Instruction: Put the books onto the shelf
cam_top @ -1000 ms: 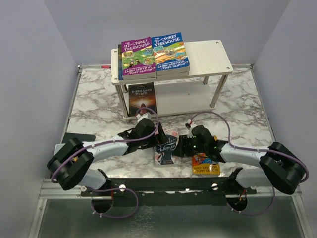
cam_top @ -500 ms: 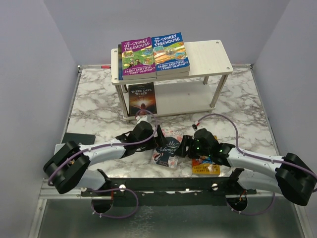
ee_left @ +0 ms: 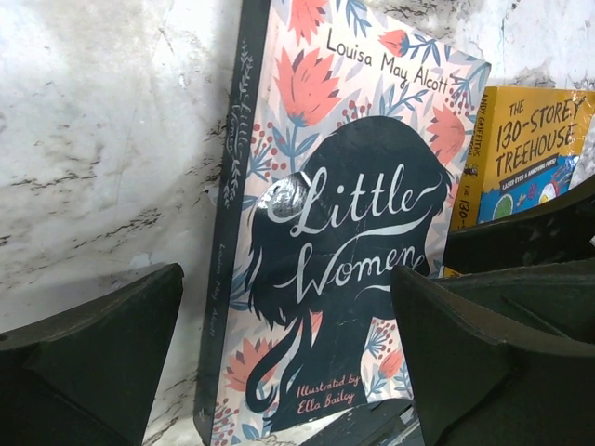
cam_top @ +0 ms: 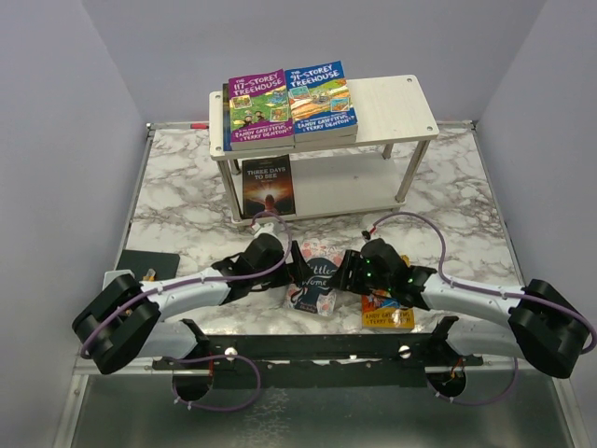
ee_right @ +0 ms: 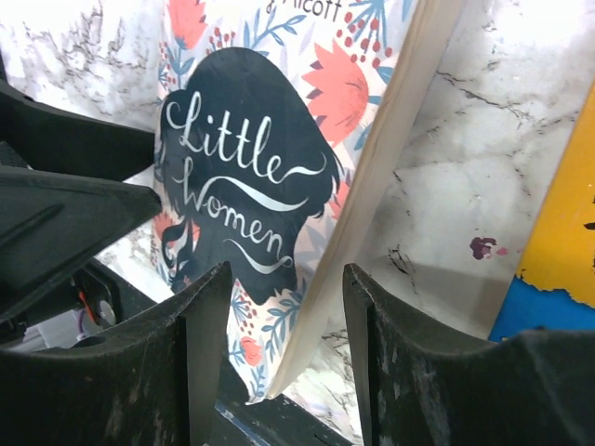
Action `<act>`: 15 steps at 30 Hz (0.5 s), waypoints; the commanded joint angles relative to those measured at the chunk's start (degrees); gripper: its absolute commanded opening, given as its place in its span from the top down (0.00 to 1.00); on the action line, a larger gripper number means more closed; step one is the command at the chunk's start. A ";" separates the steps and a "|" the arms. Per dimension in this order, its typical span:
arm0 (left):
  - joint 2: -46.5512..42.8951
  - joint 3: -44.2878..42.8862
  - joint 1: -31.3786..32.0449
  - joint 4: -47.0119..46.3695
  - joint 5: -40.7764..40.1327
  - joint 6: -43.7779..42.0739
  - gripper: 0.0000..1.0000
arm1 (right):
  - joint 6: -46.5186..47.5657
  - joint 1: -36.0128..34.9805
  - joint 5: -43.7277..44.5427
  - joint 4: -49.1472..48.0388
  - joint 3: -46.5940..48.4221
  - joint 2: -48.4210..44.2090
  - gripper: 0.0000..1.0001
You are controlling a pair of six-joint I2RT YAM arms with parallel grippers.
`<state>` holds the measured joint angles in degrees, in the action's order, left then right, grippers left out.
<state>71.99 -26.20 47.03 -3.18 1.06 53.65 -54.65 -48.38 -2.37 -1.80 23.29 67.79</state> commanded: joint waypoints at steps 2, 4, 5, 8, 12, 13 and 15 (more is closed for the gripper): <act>4.77 2.85 1.37 5.02 1.38 -1.95 0.07 | -1.15 -0.14 1.92 -1.97 1.82 0.55 0.47; 5.79 3.18 1.98 3.79 1.68 -1.90 0.09 | -1.22 -0.14 1.80 -2.31 1.85 0.76 0.48; 6.37 3.25 2.32 3.49 1.74 -1.84 0.09 | -1.29 -0.14 1.74 -2.55 1.85 0.73 0.48; 8.38 3.35 3.51 1.52 2.09 -1.71 0.11 | -1.42 -0.14 1.12 -3.36 1.77 0.72 0.50; 10.56 3.13 5.37 -0.23 2.02 -1.43 0.12 | -1.51 -0.14 -0.39 -5.31 1.07 -0.70 0.52; 10.91 3.02 5.74 -0.51 1.98 -1.32 0.12 | -1.62 -0.14 -0.65 -5.97 0.67 -1.32 0.53; 11.72 2.91 6.42 -1.01 1.98 -1.14 0.13 | -1.82 -0.14 -1.14 -7.18 -0.08 -2.65 0.54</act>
<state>77.76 -26.39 50.41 -11.62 -0.56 51.77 -55.44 -48.25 -2.04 -2.83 23.86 67.61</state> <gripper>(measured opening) 0.877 0.474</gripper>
